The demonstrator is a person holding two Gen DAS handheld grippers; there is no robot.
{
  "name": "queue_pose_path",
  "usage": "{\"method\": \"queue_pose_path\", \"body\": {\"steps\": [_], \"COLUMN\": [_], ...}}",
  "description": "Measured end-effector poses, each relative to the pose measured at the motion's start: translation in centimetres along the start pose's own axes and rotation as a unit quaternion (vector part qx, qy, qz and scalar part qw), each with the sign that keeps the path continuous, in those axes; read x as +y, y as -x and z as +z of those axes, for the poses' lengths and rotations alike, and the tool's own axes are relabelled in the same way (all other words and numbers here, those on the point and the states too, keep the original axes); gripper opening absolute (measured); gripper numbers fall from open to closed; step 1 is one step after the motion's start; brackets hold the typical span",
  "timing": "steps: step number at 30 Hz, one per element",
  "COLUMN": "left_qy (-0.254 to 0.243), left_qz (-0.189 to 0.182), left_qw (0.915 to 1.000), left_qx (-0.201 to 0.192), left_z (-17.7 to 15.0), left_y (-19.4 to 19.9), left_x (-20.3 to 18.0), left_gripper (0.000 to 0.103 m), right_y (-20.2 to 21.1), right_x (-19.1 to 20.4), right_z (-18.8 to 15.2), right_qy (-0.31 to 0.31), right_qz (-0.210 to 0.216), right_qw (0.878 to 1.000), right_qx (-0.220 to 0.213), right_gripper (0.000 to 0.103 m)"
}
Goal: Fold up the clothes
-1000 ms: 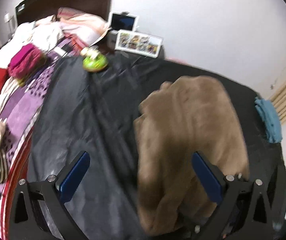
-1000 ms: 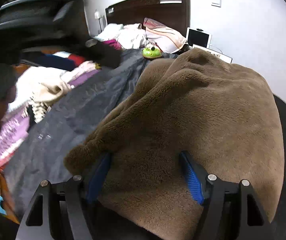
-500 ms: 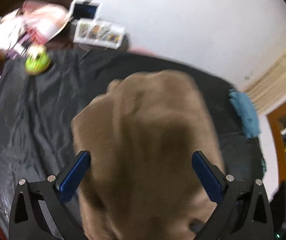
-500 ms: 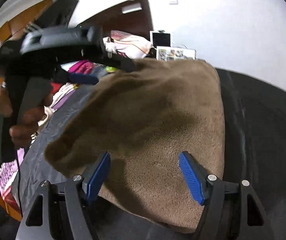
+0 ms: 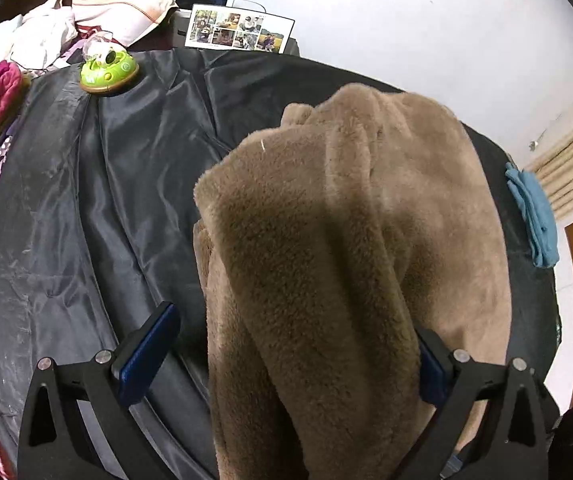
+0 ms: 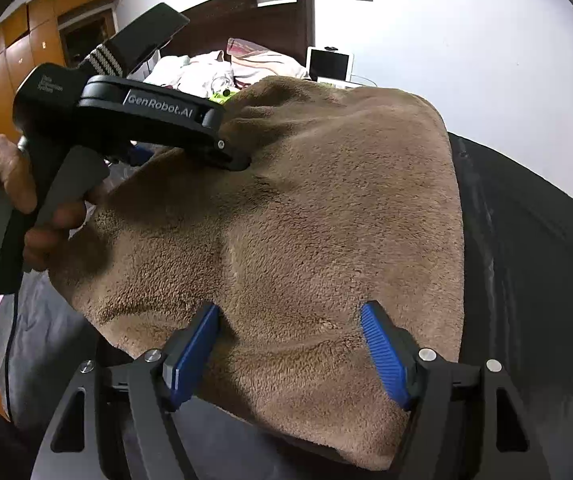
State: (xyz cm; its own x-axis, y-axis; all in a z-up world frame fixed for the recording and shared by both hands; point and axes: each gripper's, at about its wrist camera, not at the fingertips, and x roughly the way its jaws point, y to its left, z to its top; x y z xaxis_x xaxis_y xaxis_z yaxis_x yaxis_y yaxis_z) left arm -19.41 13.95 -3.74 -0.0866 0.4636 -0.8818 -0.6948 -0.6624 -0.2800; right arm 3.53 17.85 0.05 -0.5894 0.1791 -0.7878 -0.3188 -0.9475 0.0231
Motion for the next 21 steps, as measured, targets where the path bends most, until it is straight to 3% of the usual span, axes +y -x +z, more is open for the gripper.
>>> {"method": "queue_pose_path", "body": {"steps": [3,6,11,21], "left_qy": [-0.007,-0.001,0.031,0.05], "left_qz": [0.001,-0.004,-0.017,0.0], "left_qw": [0.9998,0.9994,0.9986,0.9987], "left_qx": [-0.019,-0.033,-0.039,-0.01], "left_z": [0.3,0.6,1.4,-1.0], "left_y": [1.8,3.6,4.8,3.9], "left_x": [0.0,0.4,2.3,4.2], "left_gripper": [0.102,0.102,0.102,0.102], "right_y": [0.8,2.5,3.1,-1.3], "right_x": [-0.1,-0.1,2.4,6.7], "right_z": [0.7,1.7,3.7,2.9], "right_qy": [-0.012,-0.031,0.005,0.079], "right_qz": [0.004,0.014,0.036,0.032], "right_qw": [1.0,0.999,0.998,0.996], "right_qx": [-0.001,-0.028,-0.055,-0.023], "right_gripper": [0.075,0.075,0.075,0.077]}}
